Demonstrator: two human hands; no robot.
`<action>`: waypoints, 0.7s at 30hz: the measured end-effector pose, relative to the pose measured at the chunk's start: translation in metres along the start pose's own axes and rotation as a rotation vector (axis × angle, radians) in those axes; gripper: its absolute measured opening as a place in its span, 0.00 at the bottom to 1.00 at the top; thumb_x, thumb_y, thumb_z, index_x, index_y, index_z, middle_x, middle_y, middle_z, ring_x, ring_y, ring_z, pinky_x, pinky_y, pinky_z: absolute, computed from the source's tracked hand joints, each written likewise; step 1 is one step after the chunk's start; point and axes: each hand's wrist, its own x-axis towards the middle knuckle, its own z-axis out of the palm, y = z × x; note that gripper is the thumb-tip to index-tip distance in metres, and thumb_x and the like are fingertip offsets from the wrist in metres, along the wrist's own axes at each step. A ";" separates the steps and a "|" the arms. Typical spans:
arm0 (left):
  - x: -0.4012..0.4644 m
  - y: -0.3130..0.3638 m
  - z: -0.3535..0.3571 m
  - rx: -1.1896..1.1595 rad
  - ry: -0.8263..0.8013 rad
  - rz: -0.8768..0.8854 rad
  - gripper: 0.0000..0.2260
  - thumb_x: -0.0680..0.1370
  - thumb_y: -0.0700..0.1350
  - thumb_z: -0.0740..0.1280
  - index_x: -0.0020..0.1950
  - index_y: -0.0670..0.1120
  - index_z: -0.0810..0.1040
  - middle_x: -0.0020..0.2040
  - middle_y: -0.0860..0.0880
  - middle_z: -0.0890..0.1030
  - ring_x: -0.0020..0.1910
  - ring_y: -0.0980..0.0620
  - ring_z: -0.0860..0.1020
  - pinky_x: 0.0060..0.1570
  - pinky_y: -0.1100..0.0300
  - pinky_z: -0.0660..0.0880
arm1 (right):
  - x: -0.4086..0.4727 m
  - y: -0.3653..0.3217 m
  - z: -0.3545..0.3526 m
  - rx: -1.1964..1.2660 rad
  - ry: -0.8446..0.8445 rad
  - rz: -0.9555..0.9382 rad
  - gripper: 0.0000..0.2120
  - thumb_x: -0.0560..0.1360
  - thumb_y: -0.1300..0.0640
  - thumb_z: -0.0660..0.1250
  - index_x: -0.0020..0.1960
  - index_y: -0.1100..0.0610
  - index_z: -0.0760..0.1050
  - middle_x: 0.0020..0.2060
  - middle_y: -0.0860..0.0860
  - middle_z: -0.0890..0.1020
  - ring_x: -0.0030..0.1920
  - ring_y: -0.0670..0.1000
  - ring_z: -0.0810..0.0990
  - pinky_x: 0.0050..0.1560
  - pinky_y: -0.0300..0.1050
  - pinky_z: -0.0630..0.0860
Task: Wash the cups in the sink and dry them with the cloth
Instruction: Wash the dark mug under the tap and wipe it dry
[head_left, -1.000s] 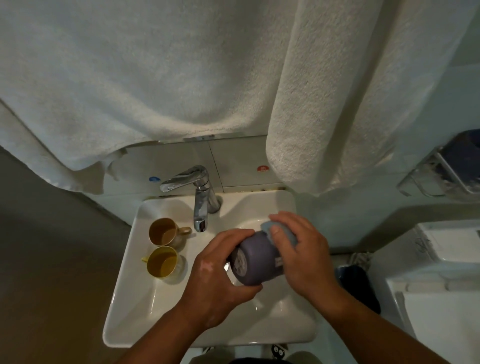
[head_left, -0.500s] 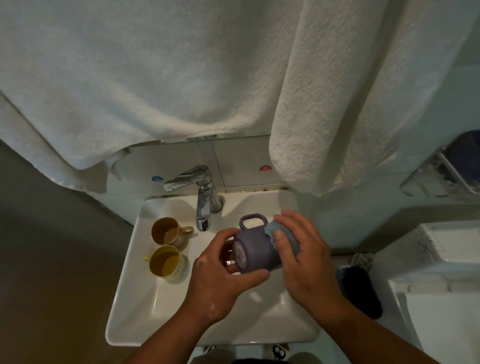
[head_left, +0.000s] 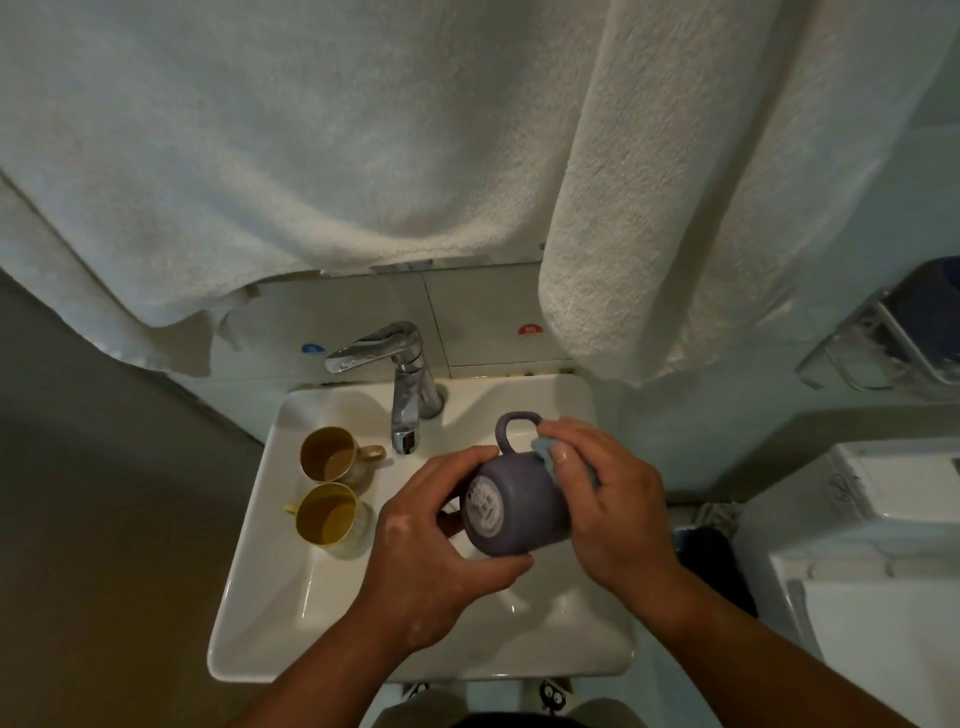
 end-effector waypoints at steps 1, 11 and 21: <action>0.001 0.001 0.000 0.012 0.004 0.013 0.40 0.59 0.42 0.85 0.67 0.57 0.74 0.61 0.63 0.76 0.62 0.55 0.77 0.49 0.66 0.79 | -0.002 -0.002 0.002 -0.015 0.026 0.012 0.21 0.80 0.45 0.55 0.62 0.52 0.81 0.60 0.46 0.82 0.63 0.42 0.77 0.65 0.51 0.76; 0.007 0.005 -0.003 0.054 -0.043 0.111 0.38 0.60 0.44 0.85 0.68 0.55 0.75 0.62 0.60 0.78 0.62 0.52 0.78 0.52 0.61 0.81 | -0.011 -0.003 0.000 -0.012 0.007 -0.127 0.18 0.82 0.48 0.56 0.65 0.50 0.79 0.66 0.45 0.78 0.68 0.39 0.73 0.70 0.38 0.68; 0.007 0.001 0.008 -0.081 0.002 -0.010 0.43 0.61 0.48 0.85 0.71 0.57 0.69 0.64 0.65 0.76 0.66 0.59 0.76 0.59 0.64 0.78 | -0.009 -0.006 0.017 0.616 0.158 0.621 0.10 0.83 0.49 0.61 0.58 0.45 0.80 0.49 0.44 0.85 0.48 0.46 0.85 0.43 0.43 0.83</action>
